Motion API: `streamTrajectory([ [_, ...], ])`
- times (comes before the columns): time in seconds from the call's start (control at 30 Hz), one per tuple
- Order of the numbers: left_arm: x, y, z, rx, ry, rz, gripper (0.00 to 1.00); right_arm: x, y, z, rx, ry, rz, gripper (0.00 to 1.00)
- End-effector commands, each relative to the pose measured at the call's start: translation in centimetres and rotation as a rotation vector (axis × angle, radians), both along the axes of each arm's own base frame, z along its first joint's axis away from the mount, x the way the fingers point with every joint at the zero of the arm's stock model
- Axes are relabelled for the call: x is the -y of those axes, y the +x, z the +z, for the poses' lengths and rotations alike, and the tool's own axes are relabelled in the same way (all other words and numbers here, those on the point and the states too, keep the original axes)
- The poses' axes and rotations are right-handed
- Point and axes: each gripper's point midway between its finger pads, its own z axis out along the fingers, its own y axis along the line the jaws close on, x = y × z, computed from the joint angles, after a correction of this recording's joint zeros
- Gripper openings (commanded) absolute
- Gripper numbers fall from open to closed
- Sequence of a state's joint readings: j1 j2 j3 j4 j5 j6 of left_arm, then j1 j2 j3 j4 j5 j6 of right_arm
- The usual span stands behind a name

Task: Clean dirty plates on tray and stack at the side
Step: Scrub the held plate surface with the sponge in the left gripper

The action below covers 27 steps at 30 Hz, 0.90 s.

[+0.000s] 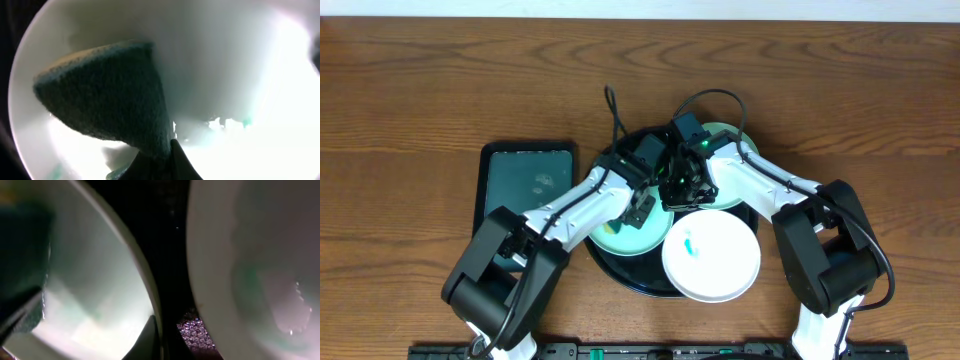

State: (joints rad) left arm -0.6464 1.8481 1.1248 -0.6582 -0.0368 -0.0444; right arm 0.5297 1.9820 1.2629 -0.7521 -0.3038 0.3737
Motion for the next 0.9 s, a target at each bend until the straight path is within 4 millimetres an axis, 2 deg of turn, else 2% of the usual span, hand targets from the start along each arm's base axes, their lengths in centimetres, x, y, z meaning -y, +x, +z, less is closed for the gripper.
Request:
streamTrajectory([
  [0.0,4.0,-6.6,-3.0,-0.3,-0.183,-0.157,0.07,0.2,-0.7,-0.8,-0.014,-0.019,0.03,0.01],
  [0.17,4.8,-6.7,-2.8,-0.318,-0.236,-0.114,0.07,0.2,-0.7,-0.8,-0.014,-0.019,0.03,0.01],
  [0.37,4.3,-4.0,-2.3,-0.3,-0.288,0.132,0.07,0.2,-0.7,-0.8,-0.014,-0.019,0.029,0.01],
  [0.53,5.3,-2.2,-0.4,-0.388,-0.489,0.313,0.07,0.2,-0.7,-0.8,-0.014,-0.019,0.029,0.01],
  [0.63,4.8,-1.1,-0.3,-0.392,-0.516,0.416,0.07,0.2,-0.7,-0.8,-0.015,-0.019,0.029,0.01],
  [0.87,4.3,0.4,-0.7,-0.339,-0.508,0.478,0.07,0.3,-0.8,-0.8,-0.02,-0.022,0.029,0.01],
])
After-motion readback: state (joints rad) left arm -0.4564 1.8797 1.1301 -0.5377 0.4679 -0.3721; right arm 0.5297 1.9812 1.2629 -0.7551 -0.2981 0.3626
